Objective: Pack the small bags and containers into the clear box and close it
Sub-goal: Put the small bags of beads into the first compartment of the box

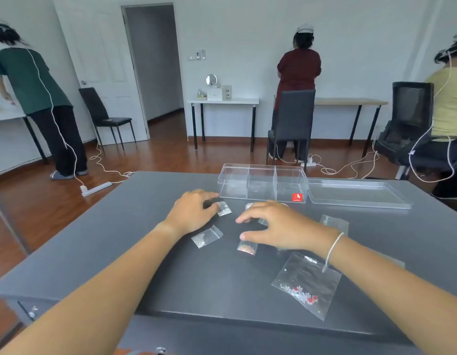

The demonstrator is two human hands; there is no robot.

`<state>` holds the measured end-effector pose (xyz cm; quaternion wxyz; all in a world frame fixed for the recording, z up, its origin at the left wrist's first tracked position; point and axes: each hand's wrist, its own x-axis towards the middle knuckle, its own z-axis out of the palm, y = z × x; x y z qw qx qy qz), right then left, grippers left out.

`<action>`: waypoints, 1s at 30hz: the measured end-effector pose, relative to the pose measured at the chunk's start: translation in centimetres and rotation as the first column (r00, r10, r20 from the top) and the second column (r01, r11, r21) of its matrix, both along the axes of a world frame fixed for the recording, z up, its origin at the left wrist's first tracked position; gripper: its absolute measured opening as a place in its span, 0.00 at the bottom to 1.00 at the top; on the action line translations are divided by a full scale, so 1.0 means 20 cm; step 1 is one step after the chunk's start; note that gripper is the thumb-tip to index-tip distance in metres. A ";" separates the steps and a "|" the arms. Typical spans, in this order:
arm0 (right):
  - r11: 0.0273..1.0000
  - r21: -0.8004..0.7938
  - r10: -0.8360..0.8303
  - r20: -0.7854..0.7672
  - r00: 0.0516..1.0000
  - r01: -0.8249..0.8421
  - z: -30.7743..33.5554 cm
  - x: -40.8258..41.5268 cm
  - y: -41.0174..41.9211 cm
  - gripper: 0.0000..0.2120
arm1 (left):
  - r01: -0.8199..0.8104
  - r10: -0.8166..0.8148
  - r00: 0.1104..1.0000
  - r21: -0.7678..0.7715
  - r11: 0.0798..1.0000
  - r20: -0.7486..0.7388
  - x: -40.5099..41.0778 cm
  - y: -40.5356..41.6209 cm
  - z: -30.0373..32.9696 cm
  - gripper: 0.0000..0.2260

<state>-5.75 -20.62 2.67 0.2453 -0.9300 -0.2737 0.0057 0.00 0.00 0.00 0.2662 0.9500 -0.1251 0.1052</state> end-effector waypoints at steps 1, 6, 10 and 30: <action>0.999 -0.052 -0.010 -0.010 1.000 0.009 0.00 0.01 0.01 0.18 | -0.019 0.019 1.000 0.017 1.000 0.002 0.01 0.00 -0.01 0.17; 0.962 -0.268 -0.052 0.018 0.998 0.055 -0.01 0.02 0.04 0.25 | -0.071 0.073 0.997 0.176 0.982 -0.006 0.05 -0.03 -0.05 0.21; 0.948 -0.311 -0.056 0.035 0.998 0.064 0.00 0.04 0.05 0.24 | -0.089 0.088 0.996 0.158 0.983 0.012 0.06 -0.03 -0.07 0.19; 0.979 0.202 0.019 -0.132 0.991 0.008 0.11 0.12 0.00 0.11 | 0.084 -0.034 0.994 -0.563 0.822 0.099 0.12 -0.08 0.09 0.08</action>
